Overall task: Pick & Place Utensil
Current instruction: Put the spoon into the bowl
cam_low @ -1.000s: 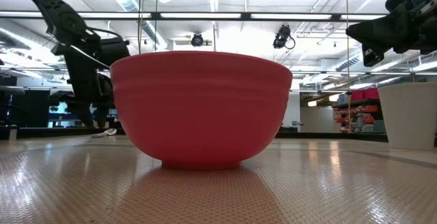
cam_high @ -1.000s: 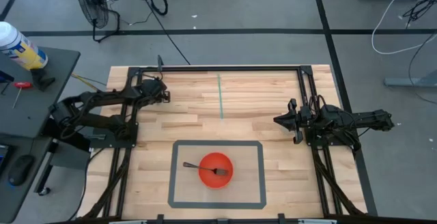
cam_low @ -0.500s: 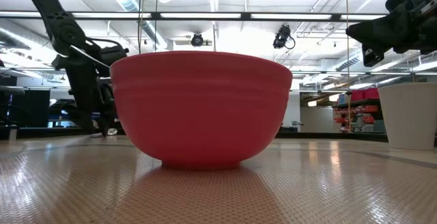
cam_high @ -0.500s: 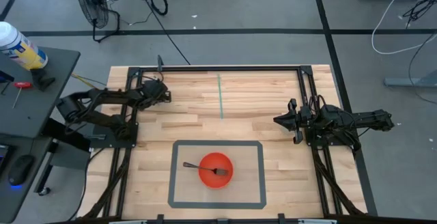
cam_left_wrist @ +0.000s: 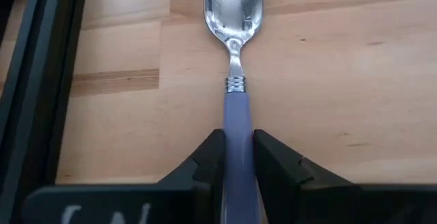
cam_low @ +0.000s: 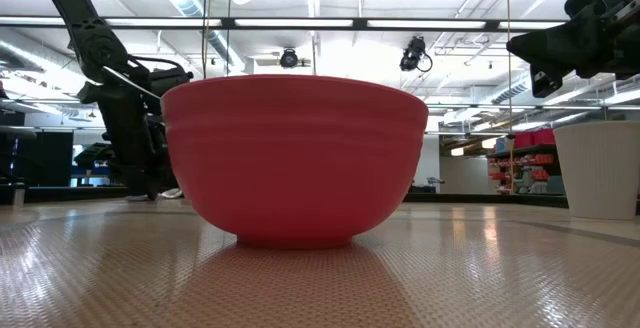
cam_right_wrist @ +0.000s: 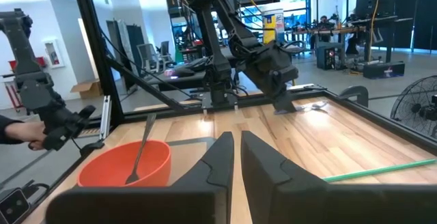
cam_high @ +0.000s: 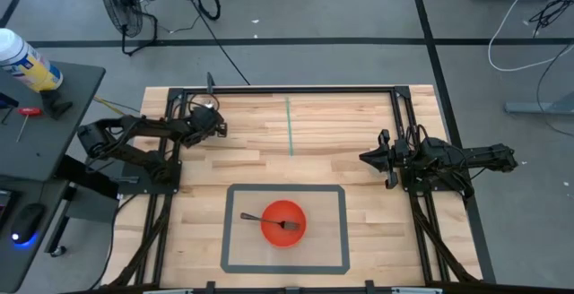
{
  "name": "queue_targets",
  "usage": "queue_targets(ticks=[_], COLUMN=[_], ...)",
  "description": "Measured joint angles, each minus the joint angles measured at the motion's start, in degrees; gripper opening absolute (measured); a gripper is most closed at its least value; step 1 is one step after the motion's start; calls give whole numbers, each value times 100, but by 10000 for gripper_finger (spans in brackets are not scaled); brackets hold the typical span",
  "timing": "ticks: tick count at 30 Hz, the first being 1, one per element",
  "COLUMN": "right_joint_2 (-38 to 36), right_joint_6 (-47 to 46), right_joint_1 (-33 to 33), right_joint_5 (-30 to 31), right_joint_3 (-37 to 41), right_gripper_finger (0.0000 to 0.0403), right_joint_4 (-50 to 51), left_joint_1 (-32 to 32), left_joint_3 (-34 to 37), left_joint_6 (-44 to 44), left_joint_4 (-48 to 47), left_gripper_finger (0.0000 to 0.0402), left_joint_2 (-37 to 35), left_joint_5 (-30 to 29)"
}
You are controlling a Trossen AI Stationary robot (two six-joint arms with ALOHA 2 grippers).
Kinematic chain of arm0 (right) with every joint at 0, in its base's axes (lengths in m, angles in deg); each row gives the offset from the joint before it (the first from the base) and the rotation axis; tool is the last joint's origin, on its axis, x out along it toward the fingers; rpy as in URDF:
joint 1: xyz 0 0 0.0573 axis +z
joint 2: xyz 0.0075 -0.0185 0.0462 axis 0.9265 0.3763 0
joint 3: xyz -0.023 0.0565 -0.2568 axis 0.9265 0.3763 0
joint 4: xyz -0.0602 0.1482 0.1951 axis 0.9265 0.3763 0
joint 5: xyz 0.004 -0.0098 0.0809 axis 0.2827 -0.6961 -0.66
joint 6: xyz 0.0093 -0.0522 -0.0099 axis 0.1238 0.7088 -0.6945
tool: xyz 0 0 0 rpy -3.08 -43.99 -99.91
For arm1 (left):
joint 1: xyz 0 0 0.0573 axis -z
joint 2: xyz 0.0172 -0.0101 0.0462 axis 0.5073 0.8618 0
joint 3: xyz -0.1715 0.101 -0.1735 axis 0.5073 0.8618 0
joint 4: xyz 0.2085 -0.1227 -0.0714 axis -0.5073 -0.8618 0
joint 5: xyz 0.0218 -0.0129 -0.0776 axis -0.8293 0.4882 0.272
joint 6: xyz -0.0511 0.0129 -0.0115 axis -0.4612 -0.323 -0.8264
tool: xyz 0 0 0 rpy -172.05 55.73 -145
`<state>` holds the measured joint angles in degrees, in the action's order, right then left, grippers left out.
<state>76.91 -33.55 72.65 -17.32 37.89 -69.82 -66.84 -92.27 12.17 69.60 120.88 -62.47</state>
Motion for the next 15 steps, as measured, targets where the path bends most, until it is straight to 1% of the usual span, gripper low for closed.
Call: queue_targets(ticks=[4,10,15], right_joint_2=[0,0,1], right_joint_6=[-2,0,0], right_joint_1=[0,0,0], right_joint_5=[0,0,0], right_joint_3=[0,0,0], right_gripper_finger=[35,35,35], right_joint_4=[2,2,2], left_joint_1=[277,878,1515], left_joint_3=[0,2,4], left_joint_6=[149,292,242], left_joint_4=[-98,-214,-246], left_gripper_finger=[68,88,77], left_joint_2=[-4,-4,-45], left_joint_5=[-11,-34,-27])
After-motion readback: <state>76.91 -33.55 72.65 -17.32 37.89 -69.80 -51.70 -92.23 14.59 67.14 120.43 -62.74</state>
